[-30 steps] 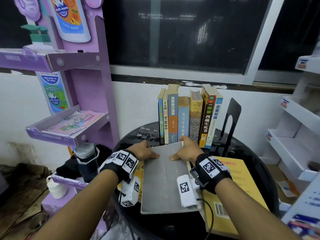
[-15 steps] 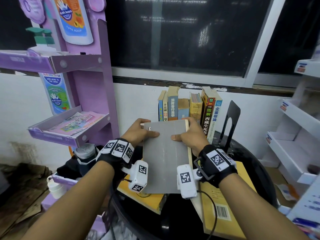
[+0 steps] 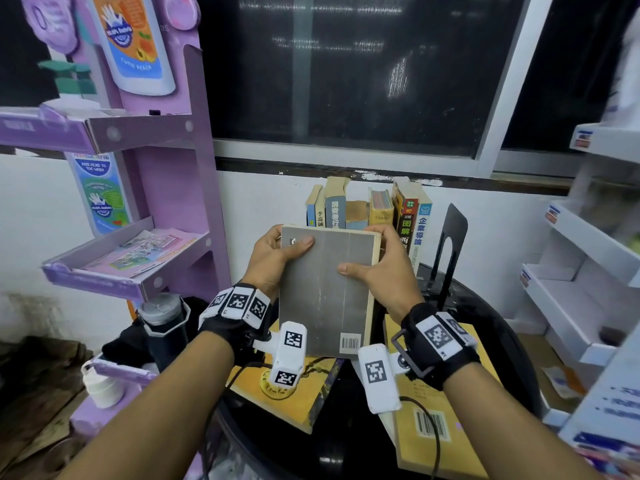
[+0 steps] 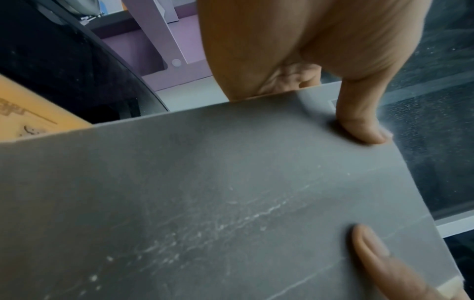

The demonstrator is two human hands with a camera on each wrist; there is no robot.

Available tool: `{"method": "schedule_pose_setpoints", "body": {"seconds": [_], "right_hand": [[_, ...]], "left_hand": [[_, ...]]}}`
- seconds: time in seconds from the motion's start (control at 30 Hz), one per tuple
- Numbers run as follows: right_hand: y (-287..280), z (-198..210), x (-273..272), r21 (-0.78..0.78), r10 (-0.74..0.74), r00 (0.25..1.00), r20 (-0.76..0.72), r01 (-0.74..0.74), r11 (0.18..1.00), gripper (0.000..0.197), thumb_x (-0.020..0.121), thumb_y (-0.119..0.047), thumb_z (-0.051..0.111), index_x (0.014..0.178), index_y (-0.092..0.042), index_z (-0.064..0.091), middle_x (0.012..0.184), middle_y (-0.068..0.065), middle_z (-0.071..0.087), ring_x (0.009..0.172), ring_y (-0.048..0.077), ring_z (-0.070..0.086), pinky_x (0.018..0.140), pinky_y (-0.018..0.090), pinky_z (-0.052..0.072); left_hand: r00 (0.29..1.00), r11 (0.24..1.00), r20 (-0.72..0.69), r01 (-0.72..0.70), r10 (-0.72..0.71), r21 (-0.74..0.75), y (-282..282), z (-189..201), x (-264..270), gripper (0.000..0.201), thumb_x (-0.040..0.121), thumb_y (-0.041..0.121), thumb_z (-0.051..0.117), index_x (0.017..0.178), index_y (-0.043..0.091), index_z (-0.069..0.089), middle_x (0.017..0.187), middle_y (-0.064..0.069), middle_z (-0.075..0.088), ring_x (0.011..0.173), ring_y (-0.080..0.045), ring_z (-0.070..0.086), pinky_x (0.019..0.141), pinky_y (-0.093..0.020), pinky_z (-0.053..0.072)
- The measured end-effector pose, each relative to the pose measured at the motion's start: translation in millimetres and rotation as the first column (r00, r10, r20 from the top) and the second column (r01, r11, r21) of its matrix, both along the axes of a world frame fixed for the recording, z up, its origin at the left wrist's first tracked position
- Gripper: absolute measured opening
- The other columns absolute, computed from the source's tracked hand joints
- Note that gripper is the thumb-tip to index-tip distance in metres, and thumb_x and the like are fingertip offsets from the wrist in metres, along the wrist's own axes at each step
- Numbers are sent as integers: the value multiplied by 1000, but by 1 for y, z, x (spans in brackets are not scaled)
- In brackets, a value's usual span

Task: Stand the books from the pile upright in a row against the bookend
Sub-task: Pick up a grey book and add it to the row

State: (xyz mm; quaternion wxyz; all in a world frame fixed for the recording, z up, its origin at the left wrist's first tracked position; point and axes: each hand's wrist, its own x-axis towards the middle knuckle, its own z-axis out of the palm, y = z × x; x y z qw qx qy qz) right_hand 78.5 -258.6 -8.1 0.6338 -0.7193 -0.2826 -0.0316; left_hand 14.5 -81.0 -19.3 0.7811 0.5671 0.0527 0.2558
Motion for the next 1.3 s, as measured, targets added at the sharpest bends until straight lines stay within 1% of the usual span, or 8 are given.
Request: {"method": "schedule_pose_setpoints", "body": {"seconds": [0.1, 0.3, 0.5, 0.67, 0.83, 0.93, 1.07, 1.3], "right_hand": [[-11, 13, 1, -82, 94, 995, -20, -95, 992, 49, 64, -6, 88, 96, -27, 57, 100, 4, 67, 91, 21, 67, 74, 41, 60], [-32, 47, 3, -379, 325, 945, -41, -316, 870, 32, 80, -17, 78, 110, -22, 67, 103, -4, 71, 92, 16, 71, 78, 35, 60], [-46, 65, 0, -553, 332, 943, 27, -263, 791, 30, 88, -20, 70, 117, -19, 62, 102, 3, 69, 87, 19, 72, 65, 46, 61], [-62, 76, 1, -531, 243, 957, 161, -124, 838, 26, 89, -21, 69, 114, -23, 62, 100, -7, 67, 87, 12, 69, 66, 26, 59], [-85, 89, 9, -529, 197, 955, 223, -51, 847, 26, 85, -21, 73, 109, -29, 65, 101, -10, 69, 84, 4, 67, 70, 20, 55], [-101, 95, 14, -560, 191, 960, 203, -47, 827, 23, 85, -22, 73, 107, -28, 66, 99, -11, 67, 79, 3, 67, 61, 15, 53], [-122, 100, 25, -599, 119, 969, 217, 36, 800, 28, 83, -27, 74, 111, -27, 67, 109, -7, 65, 86, 12, 68, 62, 26, 59], [-148, 109, 38, -623, -16, 978, 208, 145, 768, 21, 84, -17, 73, 104, -19, 67, 93, 5, 70, 68, 20, 72, 53, 39, 60]], "left_hand": [[999, 1000, 42, 25, -26, 7, -3, -3, 1, 49, 70, 12, 76, 115, 5, 58, 110, -19, 69, 98, -36, 66, 88, -49, 54], [981, 986, 103, 161, -166, 53, -7, 9, 5, 30, 71, 3, 69, 99, 11, 61, 92, -11, 72, 80, -24, 70, 67, -32, 58], [970, 971, 83, 219, -227, 95, -17, 22, 21, 42, 71, 5, 69, 111, 6, 58, 102, -19, 67, 85, -28, 67, 72, -36, 59], [965, 957, 37, 252, -260, 144, -33, 40, 40, 41, 70, 13, 70, 110, 7, 61, 100, -15, 68, 89, -27, 66, 82, -37, 56], [966, 922, -19, 250, -256, 294, -54, 63, 59, 39, 79, 35, 65, 113, 15, 65, 100, 0, 68, 92, -12, 63, 74, -20, 50], [975, 909, -32, 216, -219, 357, -68, 75, 73, 41, 90, 39, 56, 121, 12, 61, 113, -4, 68, 96, -9, 62, 78, -18, 47], [998, 870, -9, 54, -57, 489, -80, 86, 99, 29, 97, 31, 50, 121, 17, 59, 114, 1, 65, 102, -10, 58, 90, -25, 45], [996, 735, -40, -29, 76, 677, -103, 86, 135, 40, 91, 29, 59, 130, 22, 55, 132, -1, 57, 121, -18, 51, 105, -34, 39]]}}
